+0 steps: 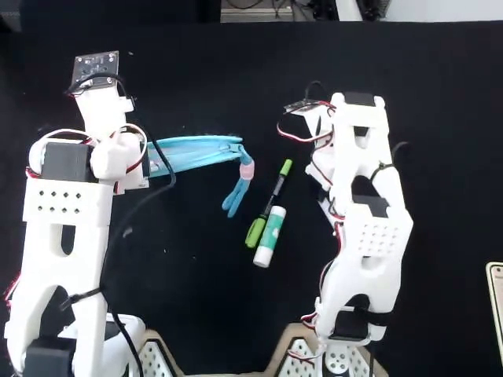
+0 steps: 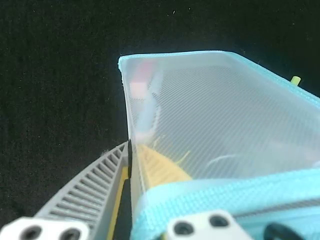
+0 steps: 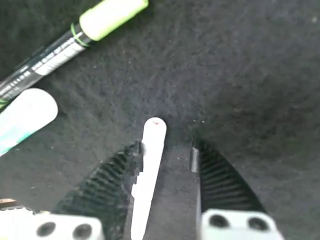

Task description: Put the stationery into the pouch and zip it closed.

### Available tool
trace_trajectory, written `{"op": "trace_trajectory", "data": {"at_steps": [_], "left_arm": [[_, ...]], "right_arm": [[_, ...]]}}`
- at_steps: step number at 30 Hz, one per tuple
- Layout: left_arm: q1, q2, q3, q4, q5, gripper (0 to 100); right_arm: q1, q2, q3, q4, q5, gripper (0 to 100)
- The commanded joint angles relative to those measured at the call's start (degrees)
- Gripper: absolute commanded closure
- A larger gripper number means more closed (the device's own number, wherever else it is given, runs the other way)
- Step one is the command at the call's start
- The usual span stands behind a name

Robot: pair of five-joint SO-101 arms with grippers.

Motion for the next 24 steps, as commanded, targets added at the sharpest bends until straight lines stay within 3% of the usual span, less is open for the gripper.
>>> {"op": "trace_trajectory", "data": {"at_steps": [1,8,12,15,24], "left_arm": [[0.0,0.2,2.7,0.4,0.5,97],[0.0,0.2,2.7,0.4,0.5,97],[0.0,0.2,2.7,0.4,0.5,97],[0.0,0.2,2.7,0.4,0.5,97],[0.0,0.2,2.7,0.4,0.5,97]], "right_arm": [[-1.5,-0.5,1.5,-1.9,0.1,85.1],[0.1,-0.8,7.2,-7.0,0.4,85.9],[1.2,-0.8,8.0,-6.8,0.4,98.2],[2.5,-2.3,9.2,-7.1,0.4,99.0],[2.7,-24.2,13.4,-2.0,-0.5,98.8]]}}
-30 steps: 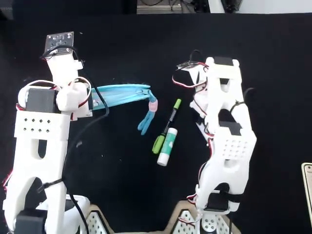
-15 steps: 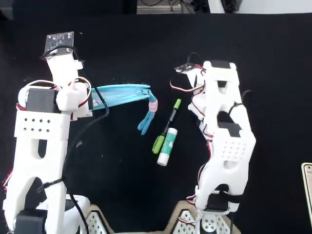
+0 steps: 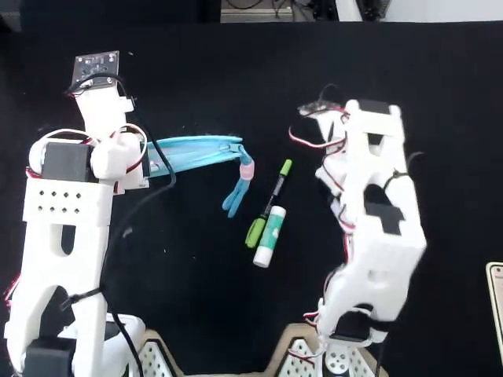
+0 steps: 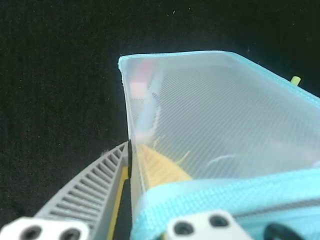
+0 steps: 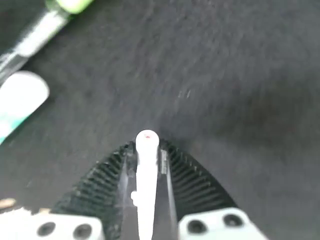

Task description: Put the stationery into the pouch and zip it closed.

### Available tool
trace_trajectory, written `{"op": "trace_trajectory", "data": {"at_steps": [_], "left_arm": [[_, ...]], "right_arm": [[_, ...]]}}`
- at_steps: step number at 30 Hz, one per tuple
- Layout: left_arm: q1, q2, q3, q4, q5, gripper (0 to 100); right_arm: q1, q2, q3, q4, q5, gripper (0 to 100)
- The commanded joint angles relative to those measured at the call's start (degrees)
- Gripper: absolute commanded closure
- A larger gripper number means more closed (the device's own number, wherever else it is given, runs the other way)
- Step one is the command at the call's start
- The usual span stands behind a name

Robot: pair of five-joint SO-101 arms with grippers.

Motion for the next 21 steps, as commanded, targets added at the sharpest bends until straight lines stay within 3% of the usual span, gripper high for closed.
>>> {"op": "trace_trajectory", "data": {"at_steps": [1,8,21], "left_arm": [[0.0,0.2,2.7,0.4,0.5,97],[0.0,0.2,2.7,0.4,0.5,97],[0.0,0.2,2.7,0.4,0.5,97]], "right_arm": [[-1.1,-14.2,1.6,2.5,-1.6,98.8],[-7.2,-36.7,7.0,2.5,-9.3,98.8],[-27.7,-74.2,11.7,-0.4,-22.8,98.8]]}}
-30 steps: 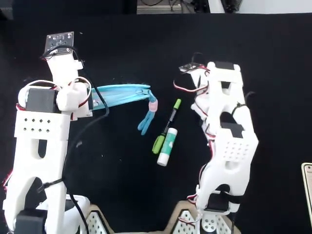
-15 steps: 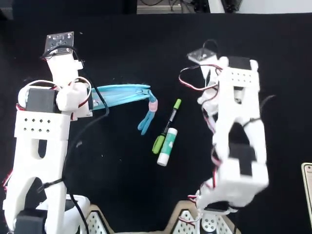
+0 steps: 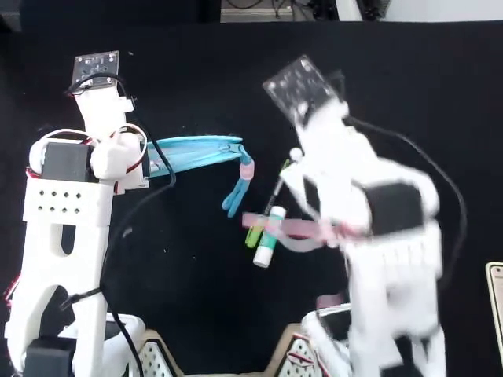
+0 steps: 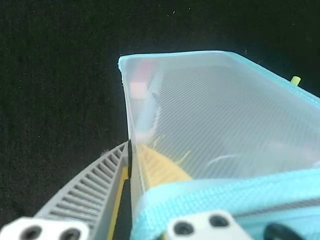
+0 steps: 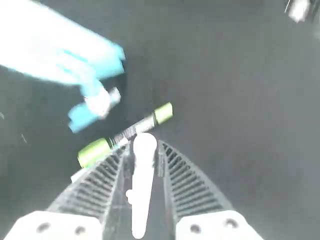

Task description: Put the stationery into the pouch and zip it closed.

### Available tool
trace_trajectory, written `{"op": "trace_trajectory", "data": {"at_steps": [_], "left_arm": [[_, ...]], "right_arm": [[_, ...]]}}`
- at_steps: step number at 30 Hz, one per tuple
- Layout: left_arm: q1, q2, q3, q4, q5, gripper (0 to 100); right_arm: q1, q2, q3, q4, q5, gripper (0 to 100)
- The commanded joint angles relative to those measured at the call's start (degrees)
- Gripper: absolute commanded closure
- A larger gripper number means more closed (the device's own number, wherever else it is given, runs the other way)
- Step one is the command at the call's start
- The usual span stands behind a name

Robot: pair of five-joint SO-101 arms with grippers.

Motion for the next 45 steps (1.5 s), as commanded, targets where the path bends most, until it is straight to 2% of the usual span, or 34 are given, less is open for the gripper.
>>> {"op": "trace_trajectory", "data": {"at_steps": [1,10,21,25,36,45], "left_arm": [[0.0,0.2,2.7,0.4,0.5,97],[0.0,0.2,2.7,0.4,0.5,97],[0.0,0.2,2.7,0.4,0.5,97],[0.0,0.2,2.7,0.4,0.5,97],[0.0,0.2,2.7,0.4,0.5,97],[0.0,0.2,2.7,0.4,0.5,97]], "right_arm": [[-5.4,-9.5,-0.2,-3.1,-4.8,98.8],[-16.6,-21.7,4.9,-17.5,-15.6,98.7],[-23.6,-36.5,33.8,-58.5,-15.7,98.7],[-25.8,-41.2,42.8,-68.2,-15.5,98.7],[-25.8,-42.2,54.6,-77.0,-15.5,98.7],[-25.8,-42.2,47.2,-76.9,-15.5,98.7]]}}
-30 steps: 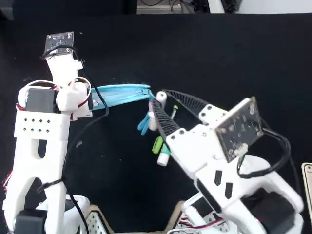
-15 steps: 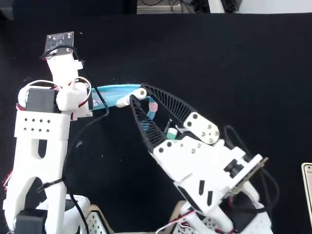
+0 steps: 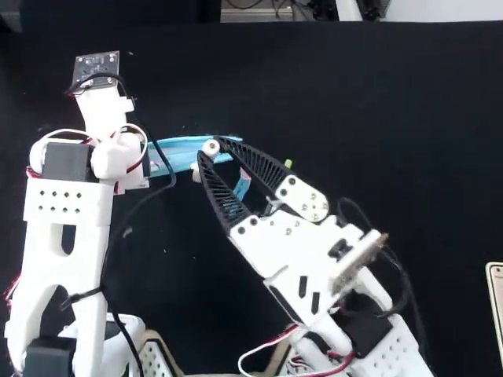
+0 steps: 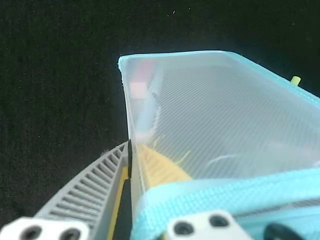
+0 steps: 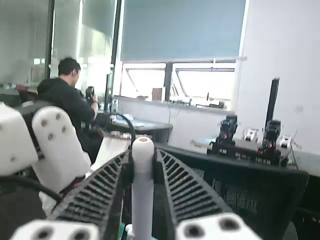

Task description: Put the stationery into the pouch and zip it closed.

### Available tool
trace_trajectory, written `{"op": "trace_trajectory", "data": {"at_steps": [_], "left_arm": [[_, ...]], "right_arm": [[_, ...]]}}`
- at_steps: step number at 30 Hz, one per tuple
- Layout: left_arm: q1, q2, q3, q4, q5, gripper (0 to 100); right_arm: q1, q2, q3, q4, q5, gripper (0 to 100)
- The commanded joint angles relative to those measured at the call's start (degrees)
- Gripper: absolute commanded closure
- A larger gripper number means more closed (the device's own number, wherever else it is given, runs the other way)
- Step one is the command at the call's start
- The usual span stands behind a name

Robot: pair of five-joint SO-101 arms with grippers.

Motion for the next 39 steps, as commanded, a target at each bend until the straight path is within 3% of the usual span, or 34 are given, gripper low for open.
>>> {"op": "trace_trajectory", "data": {"at_steps": [1,11,26,29,34,39], "left_arm": [[0.0,0.2,2.7,0.4,0.5,97],[0.3,0.2,2.7,0.4,0.5,97],[0.0,0.2,2.7,0.4,0.5,97],[0.0,0.2,2.7,0.4,0.5,97],[0.0,0.2,2.7,0.3,0.5,97],[0.0,0.2,2.7,0.4,0.5,97]], "right_arm": [[-0.5,-0.5,-6.4,-1.1,-0.1,98.7],[-0.5,-0.3,-7.0,-5.4,-0.1,98.7],[-0.8,7.0,3.3,-6.8,-0.1,98.7],[-0.8,7.4,3.9,-0.7,-0.1,97.7],[-2.3,7.4,-2.8,14.3,-0.4,81.0],[-2.0,7.4,-15.6,28.1,-0.2,79.8]]}}
